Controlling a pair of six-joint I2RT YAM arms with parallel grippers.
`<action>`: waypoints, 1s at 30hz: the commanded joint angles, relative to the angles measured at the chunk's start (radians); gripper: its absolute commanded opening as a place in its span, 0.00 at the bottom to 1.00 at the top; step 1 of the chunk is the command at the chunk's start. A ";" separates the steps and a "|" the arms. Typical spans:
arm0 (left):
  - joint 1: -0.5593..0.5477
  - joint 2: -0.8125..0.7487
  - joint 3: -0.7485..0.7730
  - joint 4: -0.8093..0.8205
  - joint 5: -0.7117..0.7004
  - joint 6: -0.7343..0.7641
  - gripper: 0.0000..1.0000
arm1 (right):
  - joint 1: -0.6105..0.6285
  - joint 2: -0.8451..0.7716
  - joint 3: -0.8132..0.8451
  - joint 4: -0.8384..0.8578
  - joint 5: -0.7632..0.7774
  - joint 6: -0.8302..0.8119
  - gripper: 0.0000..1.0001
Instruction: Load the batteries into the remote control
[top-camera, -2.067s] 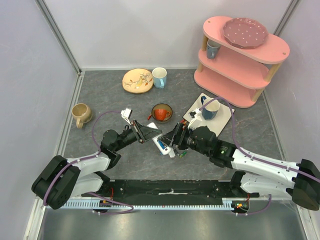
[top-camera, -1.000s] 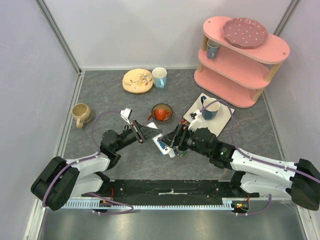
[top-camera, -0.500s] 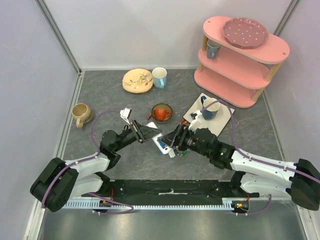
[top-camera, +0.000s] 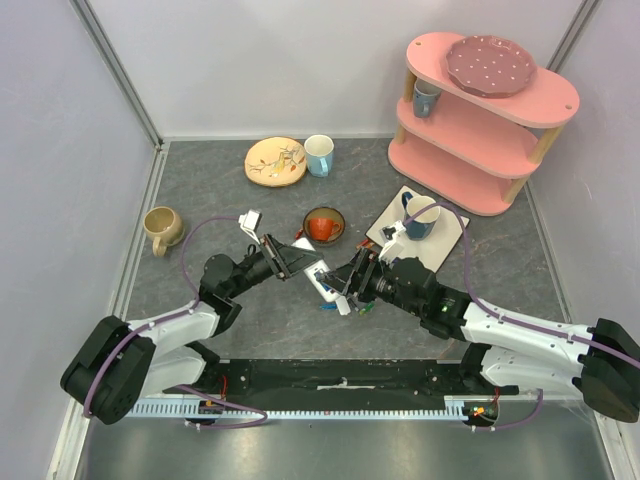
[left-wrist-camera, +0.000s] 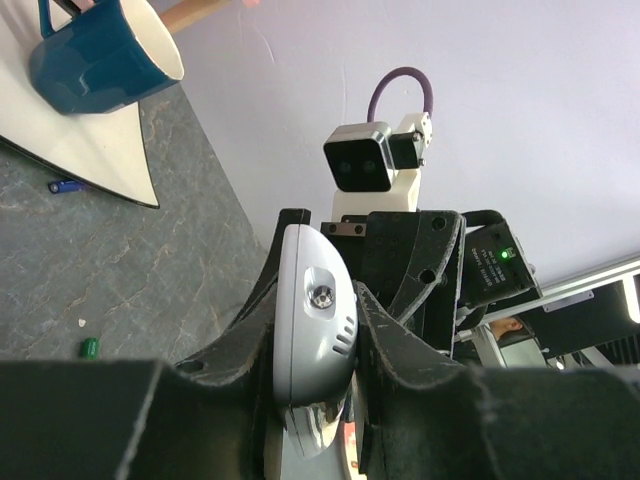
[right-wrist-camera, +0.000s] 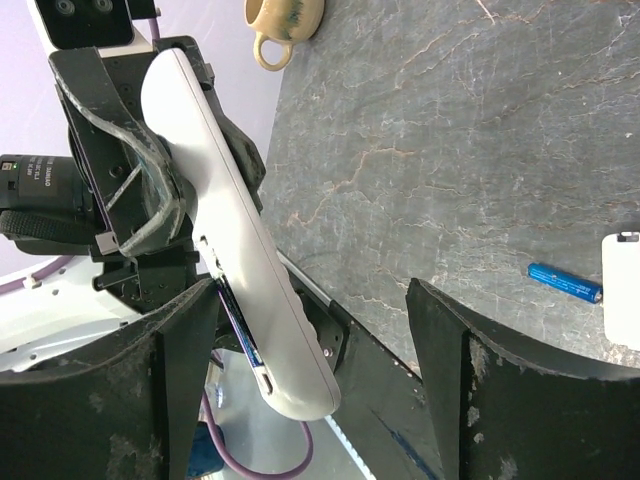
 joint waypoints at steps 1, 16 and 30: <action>0.019 -0.028 0.059 0.083 -0.014 0.014 0.02 | -0.004 -0.006 -0.018 -0.036 -0.008 -0.003 0.82; 0.024 0.006 0.049 0.034 0.038 0.011 0.02 | -0.045 0.000 0.109 -0.099 -0.061 -0.134 0.89; 0.024 0.041 0.049 0.090 0.089 -0.023 0.02 | -0.101 0.043 0.225 -0.211 -0.259 -0.328 0.86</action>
